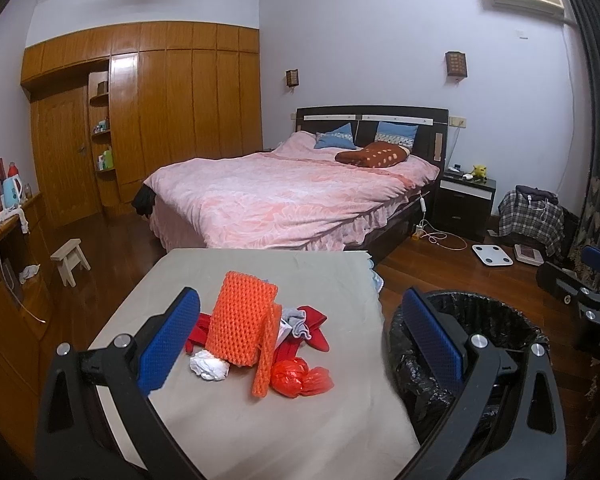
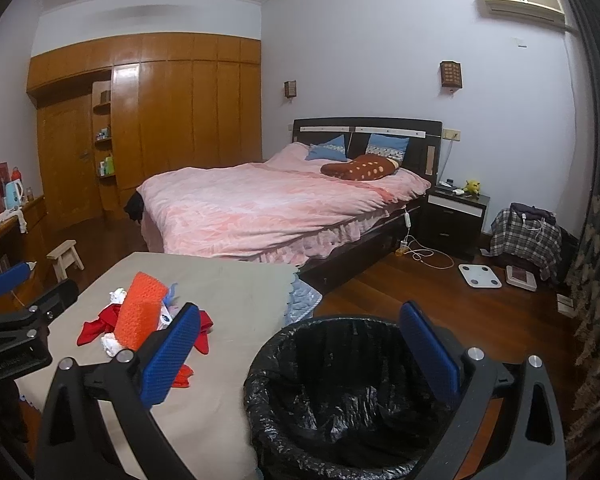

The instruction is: Collect trash

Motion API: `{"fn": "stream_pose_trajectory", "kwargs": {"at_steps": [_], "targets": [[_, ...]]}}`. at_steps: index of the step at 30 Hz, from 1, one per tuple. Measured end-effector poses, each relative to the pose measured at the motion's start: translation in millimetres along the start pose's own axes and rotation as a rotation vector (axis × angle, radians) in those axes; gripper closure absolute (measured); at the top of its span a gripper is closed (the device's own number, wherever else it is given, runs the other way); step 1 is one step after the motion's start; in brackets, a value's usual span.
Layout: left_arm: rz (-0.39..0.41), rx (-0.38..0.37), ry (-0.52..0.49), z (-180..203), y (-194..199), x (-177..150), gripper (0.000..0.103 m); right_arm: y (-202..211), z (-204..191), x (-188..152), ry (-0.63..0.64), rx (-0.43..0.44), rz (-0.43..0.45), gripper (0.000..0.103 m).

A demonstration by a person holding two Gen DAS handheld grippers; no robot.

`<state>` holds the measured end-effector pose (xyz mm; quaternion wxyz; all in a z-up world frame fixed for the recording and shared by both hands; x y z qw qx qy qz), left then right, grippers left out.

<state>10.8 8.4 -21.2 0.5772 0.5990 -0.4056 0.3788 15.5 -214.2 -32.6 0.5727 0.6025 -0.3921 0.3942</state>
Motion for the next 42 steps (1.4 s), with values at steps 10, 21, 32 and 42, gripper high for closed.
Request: {"fn": "stream_pose_trajectory", "kwargs": {"at_steps": [10,21,32,42], "targets": [[-0.007,0.013,0.032,-27.9,-12.4,-6.7,0.005,-21.5,-17.2,-1.2,0.013,0.047,-0.019,0.006],[-0.041,0.135,0.020,-86.4,-42.6,-30.4,0.005,-90.9,-73.6,-34.7,0.043,0.137,-0.107,0.007],[-0.105,0.175,0.067,-128.6,-89.2,-68.1,0.005,-155.6,-126.6,-89.7,0.099,0.212,-0.232,0.018],[-0.159,0.204,0.073,-143.9,-118.7,-94.9,0.005,-182.0,-160.6,-118.0,0.169,0.279,-0.305,0.018]]}}
Point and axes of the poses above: each gripper's, at about its wrist camera, not at the fingertips, and y roughly against the way its jaws point, z to its right, x to its top, the point moved 1 cm from there along -y, roughly the way its jaws point
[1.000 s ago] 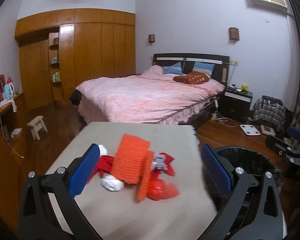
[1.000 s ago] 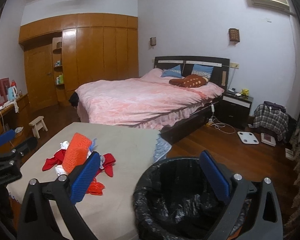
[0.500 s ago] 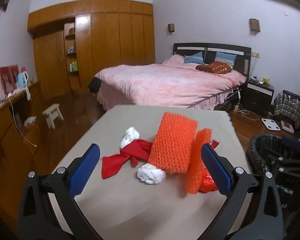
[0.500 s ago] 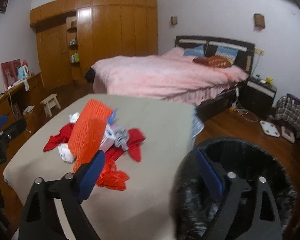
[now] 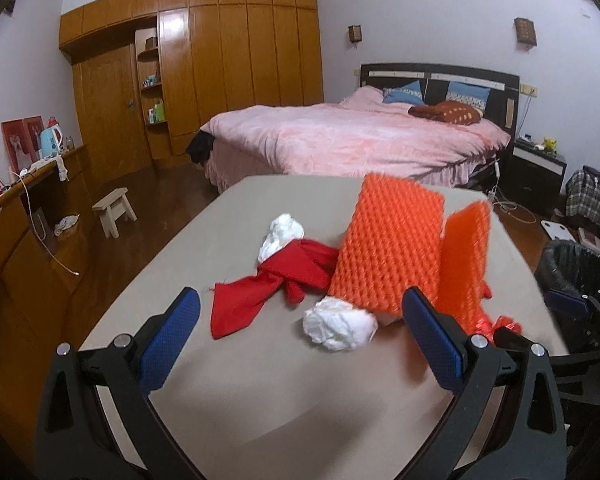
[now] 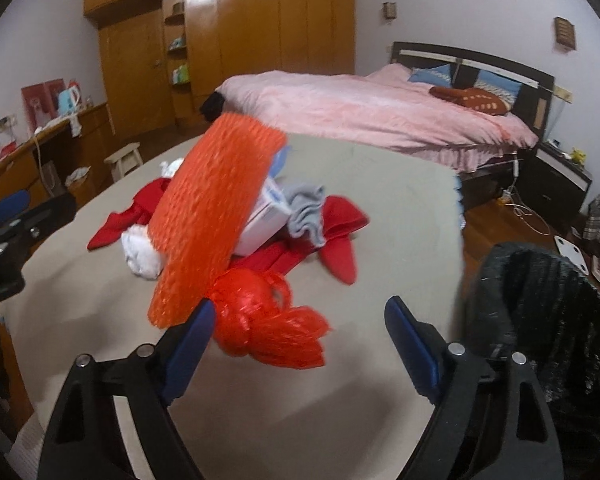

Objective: Collect trash
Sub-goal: 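Grasp the red plastic bag with the right gripper while the left gripper grasps an orange foam net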

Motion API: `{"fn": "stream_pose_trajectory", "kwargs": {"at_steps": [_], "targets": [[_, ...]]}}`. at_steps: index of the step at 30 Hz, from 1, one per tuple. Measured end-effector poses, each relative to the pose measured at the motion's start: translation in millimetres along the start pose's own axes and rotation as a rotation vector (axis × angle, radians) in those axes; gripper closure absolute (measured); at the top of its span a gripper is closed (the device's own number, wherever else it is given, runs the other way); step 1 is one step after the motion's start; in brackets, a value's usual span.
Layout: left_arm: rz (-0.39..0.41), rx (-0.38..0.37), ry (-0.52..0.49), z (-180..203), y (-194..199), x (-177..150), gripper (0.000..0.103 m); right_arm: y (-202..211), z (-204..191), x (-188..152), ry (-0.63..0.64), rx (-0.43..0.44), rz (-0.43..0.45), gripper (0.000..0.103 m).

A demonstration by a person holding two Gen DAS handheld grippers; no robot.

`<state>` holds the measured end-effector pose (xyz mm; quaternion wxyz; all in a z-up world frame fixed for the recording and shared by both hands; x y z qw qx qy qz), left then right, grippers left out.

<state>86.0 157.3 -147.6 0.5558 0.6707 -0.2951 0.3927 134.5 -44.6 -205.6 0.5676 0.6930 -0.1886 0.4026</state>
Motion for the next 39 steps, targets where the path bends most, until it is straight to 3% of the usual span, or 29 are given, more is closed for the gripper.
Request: {"fn": "stream_pose_trajectory", "kwargs": {"at_steps": [4,6,11,17,28,32,39], "targets": [[-0.024,0.003,-0.001,-2.8,-7.3,-4.5,0.005,-12.3,-3.6,-1.7,0.017,0.011,-0.043,0.019],[-0.026,0.002,-0.003,-4.0,-9.4,-6.9,0.005,-17.9,-6.6,-1.8,0.024,0.035,-0.065,0.025],[-0.033,-0.004,-0.005,-1.7,-12.1,-7.4,0.005,-25.7,-12.2,-4.1,0.037,0.124,-0.114,0.055],[-0.035,-0.032,-0.012,8.8,-10.0,-5.8,0.006,-15.7,-6.8,-5.5,0.025,0.147,-0.100,0.073],[-0.046,-0.129,-0.052,47.9,-7.3,-5.8,0.011,11.8,29.0,-1.1,-0.043,0.059,-0.047,0.077],[-0.066,-0.180,-0.066,65.5,-12.8,-8.5,0.019,16.4,41.3,0.6,-0.062,0.032,-0.036,0.077],[-0.116,-0.230,-0.096,95.9,-32.1,-20.3,0.023,19.9,51.9,1.0,-0.091,0.019,-0.021,0.077]]}}
Point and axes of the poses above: each gripper's, at about its wrist camera, not at the fingertips, and y roughly against the way its jaws point, z to its right, x to its top, the point moved 1 cm from there along -y, roughly the way its jaws point
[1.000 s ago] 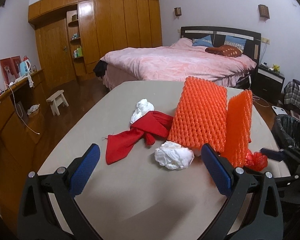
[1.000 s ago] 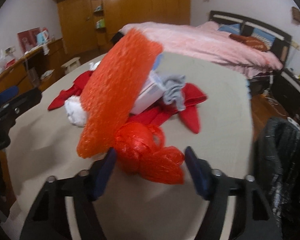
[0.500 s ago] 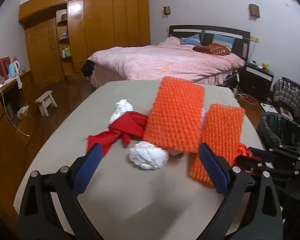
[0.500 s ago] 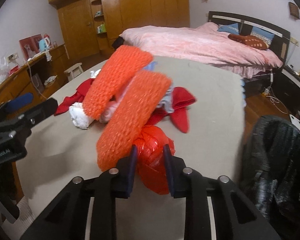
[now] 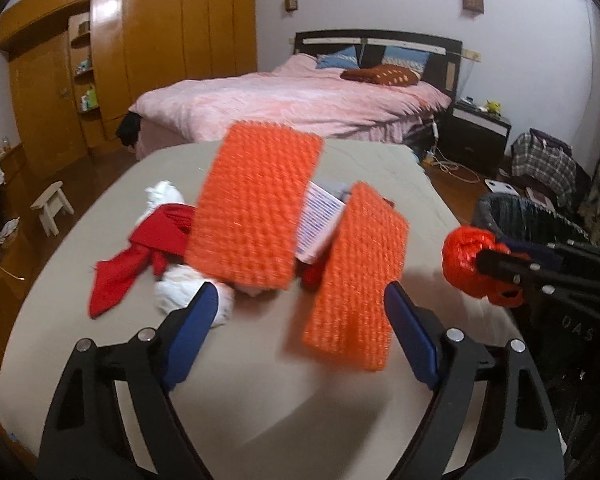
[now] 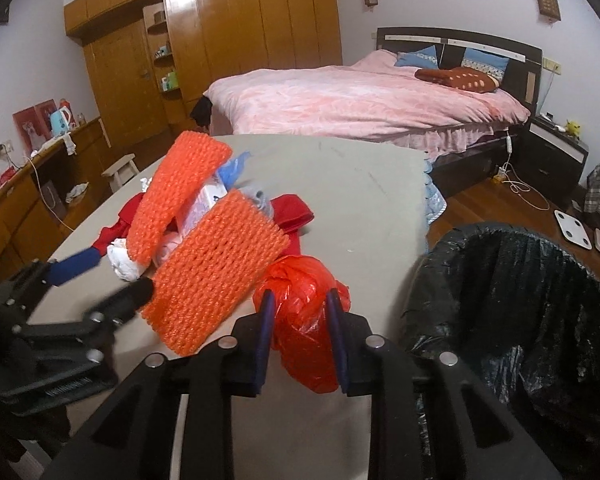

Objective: Collect trash
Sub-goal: 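Grasp the red plastic bag with the right gripper while the left gripper grasps an orange foam net, then carry the red bag and orange net over the bin and release both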

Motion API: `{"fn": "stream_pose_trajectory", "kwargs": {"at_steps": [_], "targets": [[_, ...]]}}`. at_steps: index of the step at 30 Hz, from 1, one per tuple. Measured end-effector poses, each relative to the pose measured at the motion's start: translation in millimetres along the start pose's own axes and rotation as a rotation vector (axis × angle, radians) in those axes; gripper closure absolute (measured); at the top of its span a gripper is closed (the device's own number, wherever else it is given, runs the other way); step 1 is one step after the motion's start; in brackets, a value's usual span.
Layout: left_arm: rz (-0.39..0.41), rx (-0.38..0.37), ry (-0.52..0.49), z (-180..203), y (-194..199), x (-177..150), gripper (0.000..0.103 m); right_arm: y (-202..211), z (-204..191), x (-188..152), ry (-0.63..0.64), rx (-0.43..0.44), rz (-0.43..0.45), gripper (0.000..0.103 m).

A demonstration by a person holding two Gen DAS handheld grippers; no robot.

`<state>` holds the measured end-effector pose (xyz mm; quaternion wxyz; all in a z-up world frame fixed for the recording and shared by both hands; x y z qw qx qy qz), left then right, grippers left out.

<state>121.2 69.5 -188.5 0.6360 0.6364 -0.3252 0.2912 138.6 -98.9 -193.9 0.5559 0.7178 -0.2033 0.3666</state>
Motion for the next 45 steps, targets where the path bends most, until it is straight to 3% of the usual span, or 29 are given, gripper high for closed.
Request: {"fn": "stream_pose_trajectory", "kwargs": {"at_steps": [4,7,9,11,28,45], "targets": [[-0.037,-0.019,-0.014,7.6,-15.5,-2.8,0.030,-0.6,3.4,-1.8,-0.012,0.004,-0.002,0.077],[-0.085,-0.077,-0.012,11.4,-27.8,-6.1,0.051,-0.1,4.6,-3.0,-0.010,0.007,-0.003,0.077],[-0.105,-0.117,-0.003,12.0,-32.7,-7.6,0.075,0.7,5.5,-2.9,-0.012,0.010,-0.005,0.077],[-0.109,-0.141,0.000,14.6,-33.6,-7.9,0.090,2.4,5.7,-1.9,-0.013,0.012,-0.003,0.077],[0.028,-0.139,-0.009,39.7,28.5,29.8,0.092,59.2,21.6,23.1,-0.046,-0.008,0.122,0.077],[0.044,-0.322,-0.131,136.3,41.0,52.6,0.092,118.2,116.1,6.8,-0.178,-0.219,0.176,0.077]]}}
Point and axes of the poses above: each gripper's, at about its wrist camera, not at the fingertips, and y roughly against the way its jaws point, z to its right, x to its top, the point moved 1 cm from there along -y, roughly the way its jaws point
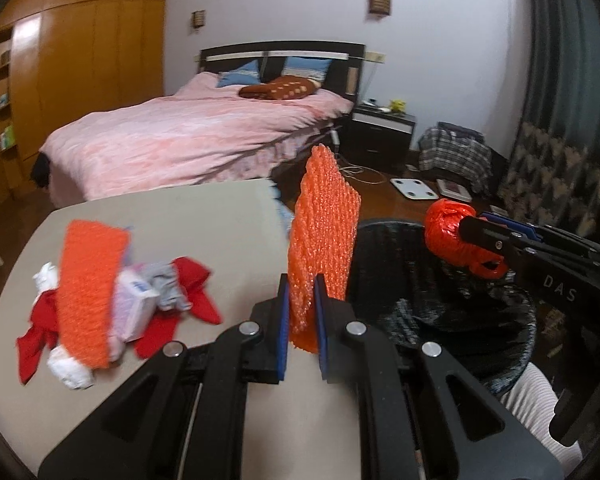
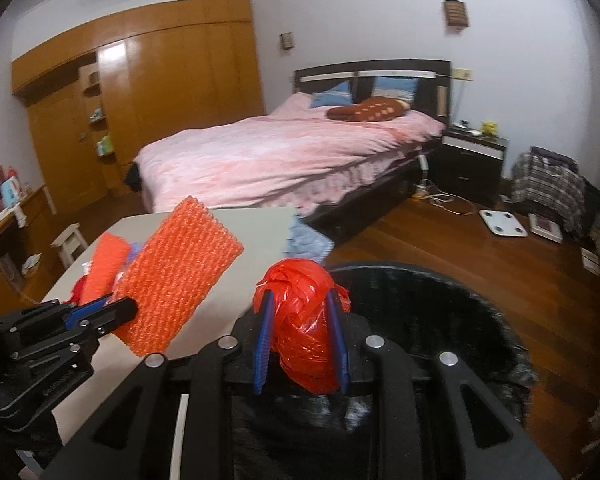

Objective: Collect trash
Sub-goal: 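Carry the red bag and orange net over the bin and release both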

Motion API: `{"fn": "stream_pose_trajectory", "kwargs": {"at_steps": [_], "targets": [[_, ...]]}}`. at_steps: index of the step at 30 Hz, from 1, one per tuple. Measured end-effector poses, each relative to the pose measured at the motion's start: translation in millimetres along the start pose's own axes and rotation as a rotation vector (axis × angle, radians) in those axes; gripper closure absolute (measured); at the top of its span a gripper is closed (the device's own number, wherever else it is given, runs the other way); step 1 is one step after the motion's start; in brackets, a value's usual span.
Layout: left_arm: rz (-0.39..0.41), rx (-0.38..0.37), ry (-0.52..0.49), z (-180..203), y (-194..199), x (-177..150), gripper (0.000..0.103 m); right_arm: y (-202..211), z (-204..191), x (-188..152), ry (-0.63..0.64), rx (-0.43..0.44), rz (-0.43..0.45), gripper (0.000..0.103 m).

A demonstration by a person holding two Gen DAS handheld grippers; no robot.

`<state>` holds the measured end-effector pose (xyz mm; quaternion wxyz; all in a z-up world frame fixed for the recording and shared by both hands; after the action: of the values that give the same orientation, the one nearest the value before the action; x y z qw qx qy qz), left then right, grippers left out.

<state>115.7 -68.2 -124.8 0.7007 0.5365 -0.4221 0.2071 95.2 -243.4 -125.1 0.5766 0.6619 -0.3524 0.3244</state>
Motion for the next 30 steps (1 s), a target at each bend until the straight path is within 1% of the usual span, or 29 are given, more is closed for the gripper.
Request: {"fn": "stream_pose_trajectory", "kwargs": {"at_steps": [9,10,11,12,13,14,15,16,18,19,20,21,22,24,27,30], "targets": [[0.013,-0.113,-0.048,53.6,-28.5,22.1,0.092,12.6,50.2,-2.3,-0.056,-0.114,0.011,0.077],[0.013,-0.125,-0.051,56.4,-31.3,23.0,0.091,14.0,55.2,-2.8,-0.063,-0.124,0.013,0.073],[0.009,-0.139,-0.055,60.3,-34.4,24.0,0.085,14.6,58.5,-2.8,-0.066,-0.133,0.013,0.072],[0.004,-0.149,-0.057,62.8,-37.2,25.0,0.068,15.2,62.3,-2.4,-0.070,-0.145,0.015,0.072],[0.005,-0.158,-0.053,63.6,-38.7,25.1,0.061,16.2,66.2,-2.8,-0.075,-0.157,0.016,0.069],[0.010,-0.159,-0.049,62.5,-39.1,25.2,0.055,16.8,69.3,-3.5,-0.079,-0.165,0.016,0.064],[0.014,-0.159,-0.050,62.2,-38.8,25.6,0.055,16.6,72.1,-3.5,-0.083,-0.172,0.016,0.061],[0.013,-0.155,-0.054,60.8,-38.4,25.3,0.054,19.2,74.5,-4.8,-0.085,-0.177,0.018,0.055],[0.017,-0.136,-0.055,55.4,-36.7,23.8,0.047,20.5,75.9,-6.0,-0.084,-0.186,0.023,0.046],[0.022,-0.120,-0.051,51.7,-34.6,22.9,0.045,20.5,74.8,-6.3,-0.081,-0.189,0.024,0.036],[0.026,-0.103,-0.047,47.3,-32.1,22.3,0.039,20.3,73.1,-5.7,-0.079,-0.193,0.028,0.022],[0.032,-0.087,-0.043,43.4,-29.2,21.4,0.032,20.8,70.8,-5.5,-0.076,-0.196,0.036,0.015],[0.042,-0.060,-0.038,37.1,-25.6,20.0,0.030,21.4,67.9,-5.8,-0.074,-0.195,0.047,0.006],[0.055,-0.022,-0.028,26.8,-18.7,17.8,0.020,18.8,62.6,-3.6,-0.073,-0.180,0.057,0.006],[0.072,0.034,0.005,6.1,-7.7,14.8,0.016,11.4,46.0,-1.0,-0.067,-0.137,0.050,0.006],[0.089,0.086,0.036,-20.7,6.5,9.4,0.016,6.1,26.2,1.8,-0.052,-0.106,0.057,0.006]]}}
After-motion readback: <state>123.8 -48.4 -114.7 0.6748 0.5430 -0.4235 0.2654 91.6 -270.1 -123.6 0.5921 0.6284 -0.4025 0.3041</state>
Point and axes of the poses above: each gripper's, at about its wrist camera, not at the fingertips, and y roughly against the way its jaws point, z to its right, x to its top, the point moved 1 cm from there along -y, roughly the way its jaws point
